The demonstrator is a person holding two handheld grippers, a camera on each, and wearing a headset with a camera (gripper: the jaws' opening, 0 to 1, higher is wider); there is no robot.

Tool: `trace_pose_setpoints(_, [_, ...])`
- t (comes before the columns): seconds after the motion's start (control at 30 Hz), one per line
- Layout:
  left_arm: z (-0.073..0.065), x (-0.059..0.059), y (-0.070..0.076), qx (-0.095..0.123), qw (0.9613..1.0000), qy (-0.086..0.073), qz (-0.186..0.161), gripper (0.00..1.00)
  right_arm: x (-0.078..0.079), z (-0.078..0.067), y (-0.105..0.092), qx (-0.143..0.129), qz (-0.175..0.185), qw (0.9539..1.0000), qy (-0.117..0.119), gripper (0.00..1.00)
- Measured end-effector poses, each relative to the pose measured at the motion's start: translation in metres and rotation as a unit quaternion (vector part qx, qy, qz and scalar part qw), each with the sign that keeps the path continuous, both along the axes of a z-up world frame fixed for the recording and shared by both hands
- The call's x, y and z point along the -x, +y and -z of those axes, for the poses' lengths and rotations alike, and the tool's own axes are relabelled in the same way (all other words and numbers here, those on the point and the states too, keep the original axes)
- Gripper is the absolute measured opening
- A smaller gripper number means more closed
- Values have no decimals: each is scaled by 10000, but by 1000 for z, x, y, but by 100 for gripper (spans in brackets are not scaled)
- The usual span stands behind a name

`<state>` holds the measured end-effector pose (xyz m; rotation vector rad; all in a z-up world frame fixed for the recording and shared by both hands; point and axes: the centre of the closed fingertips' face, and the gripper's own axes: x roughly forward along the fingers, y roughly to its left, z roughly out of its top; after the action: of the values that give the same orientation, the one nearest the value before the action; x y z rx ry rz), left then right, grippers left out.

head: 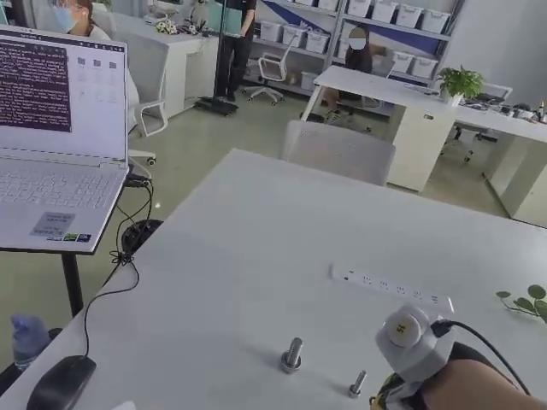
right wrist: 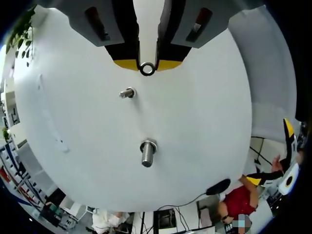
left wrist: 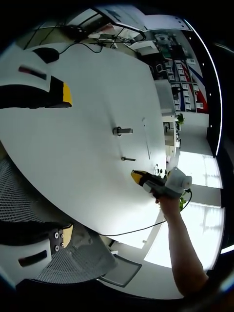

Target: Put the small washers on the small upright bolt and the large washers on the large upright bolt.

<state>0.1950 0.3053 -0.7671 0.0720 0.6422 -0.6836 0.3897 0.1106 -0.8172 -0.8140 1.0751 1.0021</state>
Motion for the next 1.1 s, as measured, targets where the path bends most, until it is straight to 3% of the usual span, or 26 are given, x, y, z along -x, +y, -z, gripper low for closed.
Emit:
trace_pose_setpoints(0.3, [2,-2,-4,16,10000,61,20,99,-23,-8,0,-67,47,9999,-87,13])
trace_pose_setpoints(0.57, [4,-4,-5,33,10000,84,20,99,-35,-6,6,-59,-25,9999,-97,13])
trace_pose_setpoints(1.1, [6,-7,-3,23,9999,87,63,98,-42,2,21,-26,-125,9999,-48,13])
